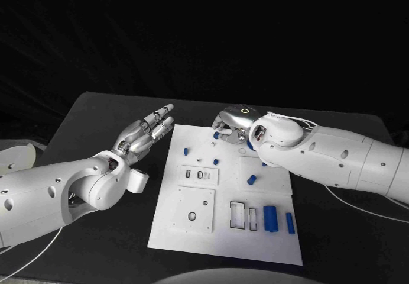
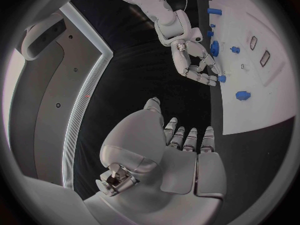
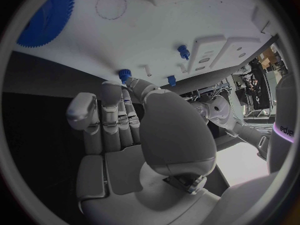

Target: Assemble the parts on the task board

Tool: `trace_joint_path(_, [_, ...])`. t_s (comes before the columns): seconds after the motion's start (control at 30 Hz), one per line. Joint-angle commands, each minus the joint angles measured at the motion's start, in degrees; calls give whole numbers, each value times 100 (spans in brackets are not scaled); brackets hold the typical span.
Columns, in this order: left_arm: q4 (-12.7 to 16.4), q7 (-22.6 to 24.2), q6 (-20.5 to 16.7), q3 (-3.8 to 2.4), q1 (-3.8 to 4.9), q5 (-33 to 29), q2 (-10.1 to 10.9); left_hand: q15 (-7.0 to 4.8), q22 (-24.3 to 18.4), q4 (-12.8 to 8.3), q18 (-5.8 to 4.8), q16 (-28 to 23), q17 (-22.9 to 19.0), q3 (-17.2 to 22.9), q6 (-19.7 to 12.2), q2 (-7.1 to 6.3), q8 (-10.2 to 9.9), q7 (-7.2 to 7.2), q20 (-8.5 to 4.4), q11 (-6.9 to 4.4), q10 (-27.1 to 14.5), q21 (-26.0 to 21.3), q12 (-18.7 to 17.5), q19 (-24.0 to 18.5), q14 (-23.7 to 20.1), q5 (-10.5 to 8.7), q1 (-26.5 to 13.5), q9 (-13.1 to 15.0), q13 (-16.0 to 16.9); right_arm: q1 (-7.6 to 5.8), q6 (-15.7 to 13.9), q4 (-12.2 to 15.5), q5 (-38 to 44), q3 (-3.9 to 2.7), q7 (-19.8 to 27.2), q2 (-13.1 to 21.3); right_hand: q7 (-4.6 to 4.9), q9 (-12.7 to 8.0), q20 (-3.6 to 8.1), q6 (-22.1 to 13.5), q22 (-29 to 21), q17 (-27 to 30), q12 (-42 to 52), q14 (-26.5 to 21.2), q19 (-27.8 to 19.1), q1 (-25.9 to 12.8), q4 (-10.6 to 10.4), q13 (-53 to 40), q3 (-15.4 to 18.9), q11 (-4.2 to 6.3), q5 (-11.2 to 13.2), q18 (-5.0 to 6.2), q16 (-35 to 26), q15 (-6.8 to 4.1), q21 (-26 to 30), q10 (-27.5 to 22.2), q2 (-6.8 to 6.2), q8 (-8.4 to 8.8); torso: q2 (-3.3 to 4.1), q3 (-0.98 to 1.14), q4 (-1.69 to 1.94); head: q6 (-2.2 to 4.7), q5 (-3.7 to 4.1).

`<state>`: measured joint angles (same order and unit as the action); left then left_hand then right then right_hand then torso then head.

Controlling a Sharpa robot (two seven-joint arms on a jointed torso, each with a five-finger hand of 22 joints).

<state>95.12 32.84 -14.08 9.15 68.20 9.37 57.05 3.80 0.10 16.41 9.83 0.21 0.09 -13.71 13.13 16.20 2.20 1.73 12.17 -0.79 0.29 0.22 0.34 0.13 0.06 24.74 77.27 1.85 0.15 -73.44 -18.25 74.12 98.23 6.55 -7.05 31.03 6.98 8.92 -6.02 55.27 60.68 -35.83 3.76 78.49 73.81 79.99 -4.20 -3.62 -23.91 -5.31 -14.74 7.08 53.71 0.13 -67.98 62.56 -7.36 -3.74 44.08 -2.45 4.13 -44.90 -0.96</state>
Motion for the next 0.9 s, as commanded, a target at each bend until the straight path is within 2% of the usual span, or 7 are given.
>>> trace_joint_path(0.03, [-8, 36, 133, -2, 2, -15, -19, 48, 1, -2, 50, -21, -9, 33, 32, -4, 32, 5, 43, 55, 3, -9, -24, 1, -6, 21, 38, 7, -4, 2, 204, -14, 2, 0, -130, -5, -93, -84, 6, -365, -106, 134, -14, -118, -120, -33, 9, 2, 8, -68, 72, -1, -113, -11, 121, -406, -51, 19, 0, 3, 2, 8, 2])
trace_joint_path(0.1, [-15, 35, 138, 0, 1, -34, -22, 51, 1, -2, 50, -21, -9, 34, 45, -4, 36, 8, 45, 58, 3, -9, -24, 1, -6, 23, 41, 9, -4, 2, 222, -24, 2, 0, -153, 3, -96, -153, 6, -623, -179, 214, -20, -190, -196, -43, 35, 4, 77, -112, 133, 18, -172, -26, 208, -756, -58, 24, -2, 3, 7, 4, 4])
trace_joint_path(0.2, [-15, 37, 142, 1, 1, -50, -19, 55, 1, -2, 50, -21, -9, 37, 59, -4, 41, 14, 47, 61, 4, -9, -23, 1, -6, 25, 45, 11, -4, 2, 80, -17, 2, 0, -131, 42, -264, -251, 30, -977, -265, 319, 15, -303, -297, -57, 71, -8, 236, -94, 208, 40, -244, -60, 329, -1252, -37, 8, 1, 2, 7, 13, -10])
trace_joint_path(0.33, [-17, 47, 144, 3, 0, -59, -8, 58, 1, -2, 50, -21, -9, 39, 76, -5, 46, 18, 48, 64, 5, -9, -23, 1, -6, 27, 49, 13, -4, -7, -350, 43, 12, -3, -28, 168, -211, -263, 45, -986, -235, 286, 73, -304, -289, -27, 102, -19, 297, -52, 188, 38, -205, -82, 326, -1311, -5, -10, -4, 7, -1, 34, -34])
trace_joint_path(0.53, [-2, 57, 134, 10, -1, -64, 28, 64, 2, -3, 50, -21, -9, 42, 90, -6, 51, 24, 51, 69, 6, -8, -23, 2, -6, 32, 55, 14, -3, -157, -758, 405, 12, -13, 44, 610, 78, -226, 96, -674, -109, 226, 503, -263, -213, -18, 84, -105, 346, 9, 147, 15, -124, -130, 263, -817, 74, -131, -3, 1, -13, 62, -37])
trace_joint_path(0.67, [10, 54, 128, 14, -1, -65, 48, 67, 2, -4, 50, -21, -9, 43, 102, -8, 55, 27, 53, 70, 6, -7, -23, 3, -6, 34, 59, 16, -3, -283, -785, 811, -139, -14, 1, 1023, 86, -222, 108, -542, -124, 308, 878, -298, -234, -44, 29, -222, 326, 78, 194, 24, -176, -149, 308, -265, 77, -155, -2, 0, -25, 63, -34])
trace_joint_path(0.9, [14, 53, 131, 18, -2, -66, 41, 73, 3, -5, 50, -21, -9, 46, 111, -10, 58, 28, 55, 72, 7, -7, -22, 4, -6, 37, 64, 17, -3, -385, -462, 1379, -662, -10, -141, 1707, 74, -255, 106, -433, -718, 645, 2053, -550, -676, -20, 51, -954, 476, 281, 269, 155, -567, -154, 956, 380, 45, -111, 7, 8, -26, 80, -55])
